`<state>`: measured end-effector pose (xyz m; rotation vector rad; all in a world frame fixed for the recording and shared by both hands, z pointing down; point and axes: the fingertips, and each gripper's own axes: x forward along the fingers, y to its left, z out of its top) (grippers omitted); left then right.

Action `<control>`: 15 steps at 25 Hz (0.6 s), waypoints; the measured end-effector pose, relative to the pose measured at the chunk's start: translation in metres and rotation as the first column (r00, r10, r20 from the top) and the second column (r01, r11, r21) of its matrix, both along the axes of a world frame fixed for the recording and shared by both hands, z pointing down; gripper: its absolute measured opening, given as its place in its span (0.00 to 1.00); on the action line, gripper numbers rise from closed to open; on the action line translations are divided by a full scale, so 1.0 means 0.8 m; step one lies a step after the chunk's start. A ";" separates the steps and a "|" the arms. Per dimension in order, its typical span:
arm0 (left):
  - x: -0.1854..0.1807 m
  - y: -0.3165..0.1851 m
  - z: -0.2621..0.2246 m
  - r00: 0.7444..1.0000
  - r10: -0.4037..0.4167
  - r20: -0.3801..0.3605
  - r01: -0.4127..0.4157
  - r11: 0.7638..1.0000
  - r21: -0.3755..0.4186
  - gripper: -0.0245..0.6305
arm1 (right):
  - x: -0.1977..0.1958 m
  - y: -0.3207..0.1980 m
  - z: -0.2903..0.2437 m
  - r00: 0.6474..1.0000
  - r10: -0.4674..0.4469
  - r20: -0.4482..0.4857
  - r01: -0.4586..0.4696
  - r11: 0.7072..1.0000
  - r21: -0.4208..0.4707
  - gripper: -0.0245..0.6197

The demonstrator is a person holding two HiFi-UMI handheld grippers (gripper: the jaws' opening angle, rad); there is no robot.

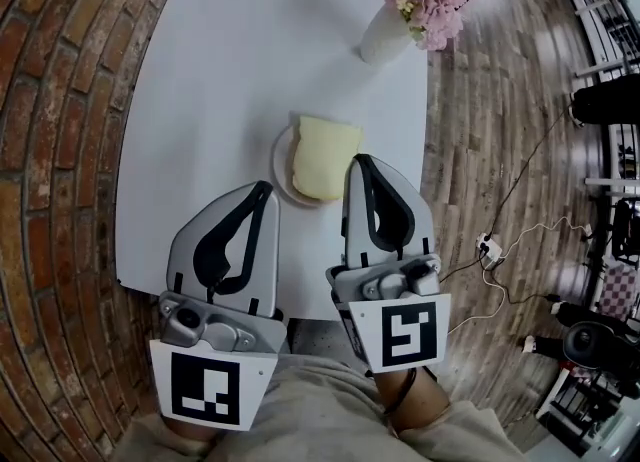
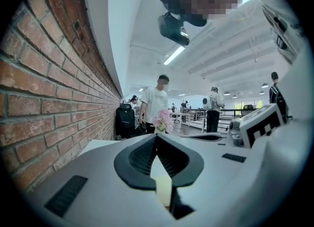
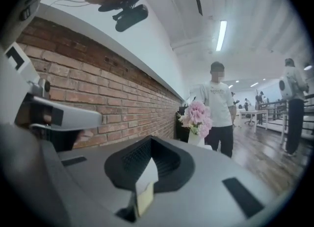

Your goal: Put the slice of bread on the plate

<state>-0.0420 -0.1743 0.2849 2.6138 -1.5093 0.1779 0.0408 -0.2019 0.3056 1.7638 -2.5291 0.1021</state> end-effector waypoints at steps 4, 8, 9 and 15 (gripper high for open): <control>0.001 0.003 -0.006 1.000 -0.001 -0.002 0.001 1.000 0.010 0.05 | -0.008 0.024 -0.035 1.000 -0.014 -0.024 0.016 0.998 0.061 0.05; 0.006 0.007 -0.012 1.000 0.003 -0.002 -0.003 1.000 0.020 0.05 | -0.012 0.046 -0.054 0.999 -0.021 -0.046 0.026 0.995 0.097 0.05; 0.008 0.009 -0.013 1.000 0.004 -0.003 -0.004 1.000 0.020 0.05 | -0.011 0.051 -0.055 0.999 -0.023 -0.048 0.028 0.995 0.098 0.05; 0.018 0.014 -0.016 1.000 0.011 -0.004 -0.011 1.000 0.021 0.05 | -0.005 0.058 -0.054 0.998 -0.024 -0.061 0.029 0.996 0.090 0.05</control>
